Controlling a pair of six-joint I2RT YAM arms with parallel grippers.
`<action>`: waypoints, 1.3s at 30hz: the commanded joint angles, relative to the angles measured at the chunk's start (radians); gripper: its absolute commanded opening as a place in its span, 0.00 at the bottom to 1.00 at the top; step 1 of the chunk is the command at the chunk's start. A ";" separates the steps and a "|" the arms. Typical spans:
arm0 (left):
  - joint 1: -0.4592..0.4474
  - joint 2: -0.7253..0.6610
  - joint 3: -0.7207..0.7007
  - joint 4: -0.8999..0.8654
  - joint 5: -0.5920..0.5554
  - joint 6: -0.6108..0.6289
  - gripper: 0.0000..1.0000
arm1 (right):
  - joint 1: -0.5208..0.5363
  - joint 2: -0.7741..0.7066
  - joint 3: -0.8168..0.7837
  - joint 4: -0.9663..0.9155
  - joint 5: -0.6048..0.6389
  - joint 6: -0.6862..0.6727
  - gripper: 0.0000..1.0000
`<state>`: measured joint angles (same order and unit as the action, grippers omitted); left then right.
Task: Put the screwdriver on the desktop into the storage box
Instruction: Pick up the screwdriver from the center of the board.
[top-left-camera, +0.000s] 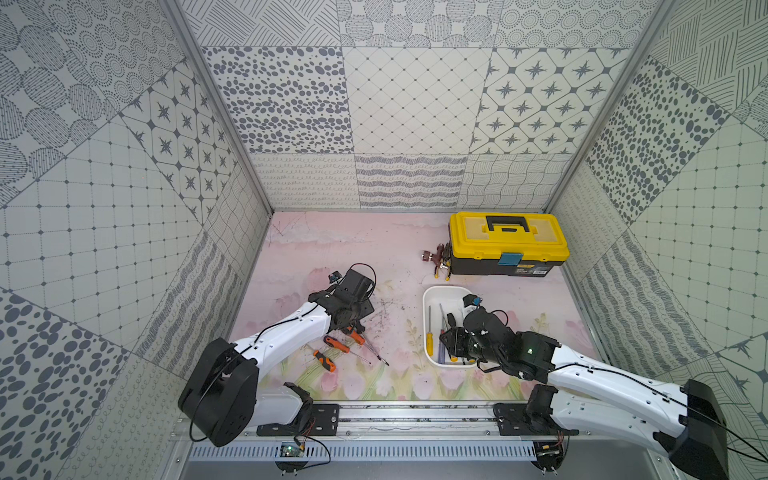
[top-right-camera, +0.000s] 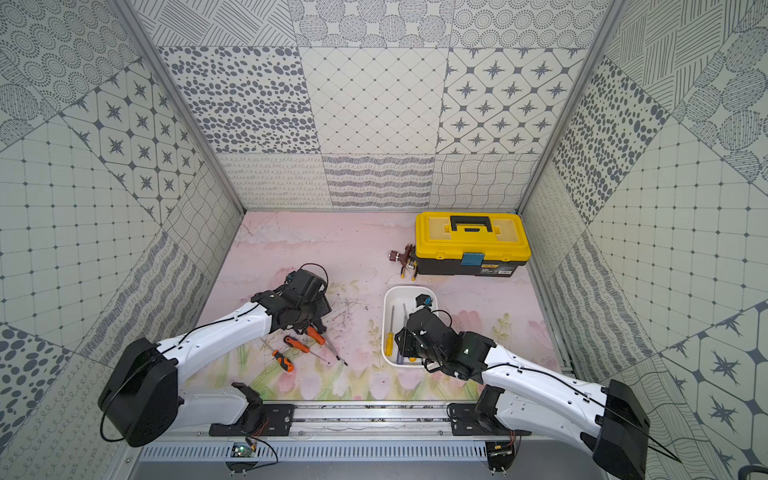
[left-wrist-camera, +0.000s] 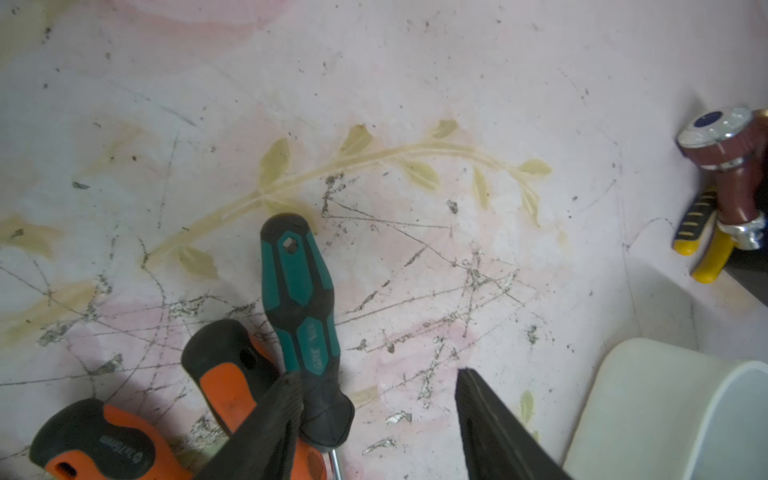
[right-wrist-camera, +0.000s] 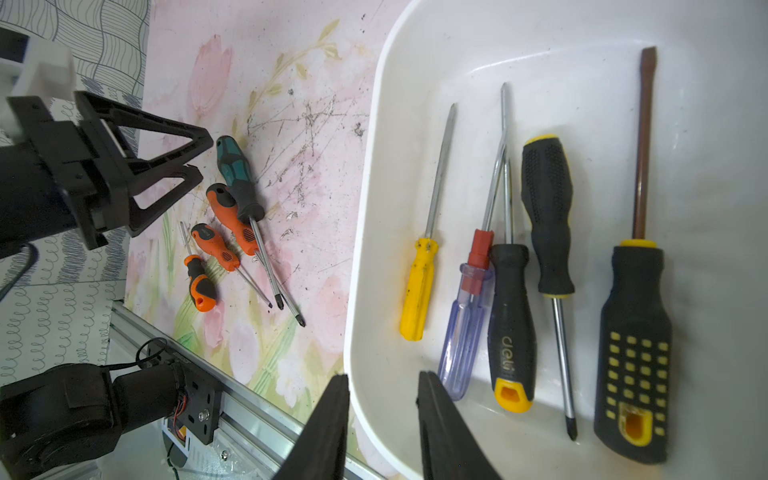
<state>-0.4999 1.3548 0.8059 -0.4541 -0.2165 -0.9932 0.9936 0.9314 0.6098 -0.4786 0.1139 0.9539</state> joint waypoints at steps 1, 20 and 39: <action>0.063 0.054 0.006 -0.020 -0.006 -0.034 0.65 | 0.005 -0.023 0.022 0.014 0.011 -0.010 0.34; 0.094 0.333 0.108 0.107 0.122 -0.098 0.49 | 0.005 -0.030 0.047 -0.025 0.027 -0.029 0.31; 0.032 0.295 0.246 0.072 0.086 -0.042 0.00 | 0.004 -0.033 0.056 -0.041 0.027 -0.035 0.29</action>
<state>-0.4408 1.7004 1.0031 -0.3489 -0.1455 -1.0721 0.9936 0.9192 0.6434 -0.5308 0.1322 0.9314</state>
